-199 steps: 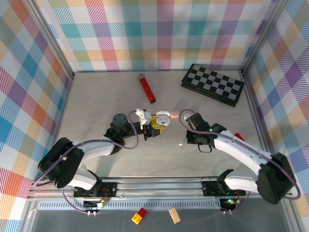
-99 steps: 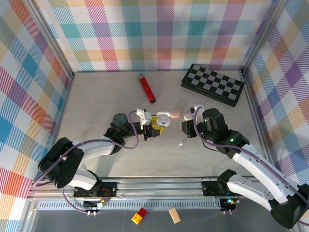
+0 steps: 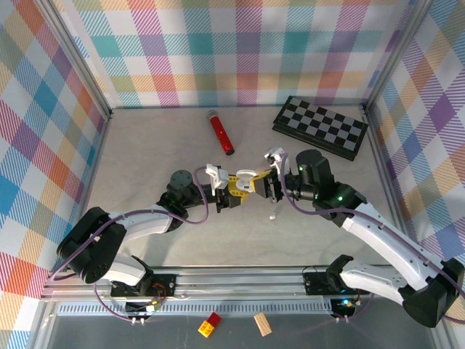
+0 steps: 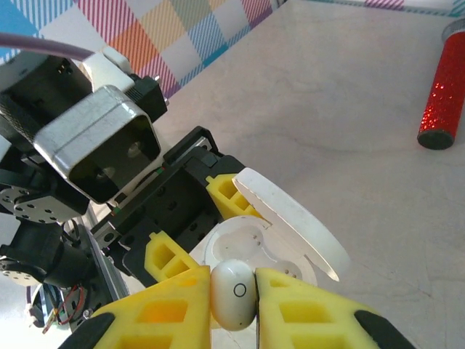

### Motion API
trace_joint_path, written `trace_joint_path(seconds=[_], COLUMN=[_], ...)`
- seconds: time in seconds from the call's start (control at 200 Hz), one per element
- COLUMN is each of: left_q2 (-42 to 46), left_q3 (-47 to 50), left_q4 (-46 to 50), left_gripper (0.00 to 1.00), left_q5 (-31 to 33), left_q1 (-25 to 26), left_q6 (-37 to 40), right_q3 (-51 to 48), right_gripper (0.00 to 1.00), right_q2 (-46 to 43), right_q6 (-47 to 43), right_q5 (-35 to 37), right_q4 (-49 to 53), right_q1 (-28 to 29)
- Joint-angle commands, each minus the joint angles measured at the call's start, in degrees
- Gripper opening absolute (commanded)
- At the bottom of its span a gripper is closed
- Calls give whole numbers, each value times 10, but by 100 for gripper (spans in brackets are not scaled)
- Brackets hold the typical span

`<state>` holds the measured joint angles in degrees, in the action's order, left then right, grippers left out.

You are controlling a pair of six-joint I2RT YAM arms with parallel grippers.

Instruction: Insert wireless bluetooth earbuds into charging case

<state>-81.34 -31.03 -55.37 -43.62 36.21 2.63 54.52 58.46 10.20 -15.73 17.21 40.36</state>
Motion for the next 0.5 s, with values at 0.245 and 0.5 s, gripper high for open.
trace_joint_path(seconds=[0.245, 0.5], left_q2=[18, 18], left_q3=[-16, -15], left_q4=[-8, -10], left_gripper=[35, 35], left_q5=[-17, -17], left_q1=[-3, -3], left_q6=[6, 6], right_q3=[29, 32], right_gripper=[18, 18], right_q2=[28, 32], right_q6=[-38, -46], right_q5=[23, 41], right_q4=[18, 33], right_q1=[10, 13])
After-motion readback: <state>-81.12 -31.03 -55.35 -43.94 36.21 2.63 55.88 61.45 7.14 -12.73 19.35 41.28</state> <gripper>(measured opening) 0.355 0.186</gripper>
